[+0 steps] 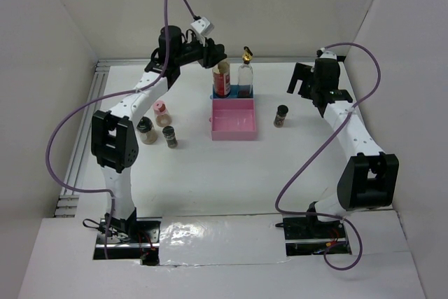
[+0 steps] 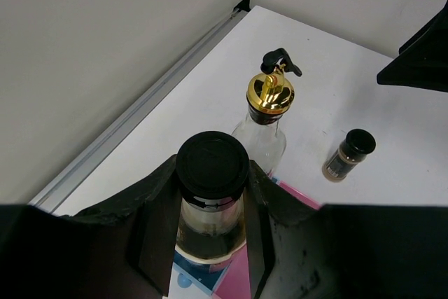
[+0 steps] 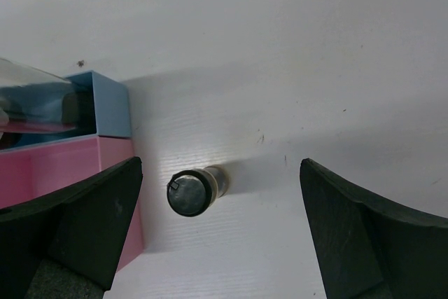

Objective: Organize the condiment bottles

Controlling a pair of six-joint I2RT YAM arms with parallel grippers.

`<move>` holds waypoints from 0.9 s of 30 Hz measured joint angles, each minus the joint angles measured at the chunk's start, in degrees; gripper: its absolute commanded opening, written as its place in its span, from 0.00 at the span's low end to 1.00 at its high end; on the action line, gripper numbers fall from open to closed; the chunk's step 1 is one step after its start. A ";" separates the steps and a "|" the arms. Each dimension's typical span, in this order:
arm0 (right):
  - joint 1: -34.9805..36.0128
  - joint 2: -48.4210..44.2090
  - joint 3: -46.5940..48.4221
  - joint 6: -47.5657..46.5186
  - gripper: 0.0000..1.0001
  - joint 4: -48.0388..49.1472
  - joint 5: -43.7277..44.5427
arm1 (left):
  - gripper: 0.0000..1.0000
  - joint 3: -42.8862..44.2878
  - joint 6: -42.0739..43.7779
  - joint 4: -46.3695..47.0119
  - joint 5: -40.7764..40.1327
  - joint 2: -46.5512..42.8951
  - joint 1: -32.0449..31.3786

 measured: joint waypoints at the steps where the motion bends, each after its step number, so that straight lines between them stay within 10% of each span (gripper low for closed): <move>1: 0.00 0.00 0.00 -0.07 1.00 -0.07 0.00 | 0.00 0.00 0.00 0.07 0.04 0.20 0.00; 27: 2.45 0.72 -6.03 -1.09 0.95 -1.11 -5.53 | 0.05 -5.60 1.44 5.27 0.90 4.15 -0.46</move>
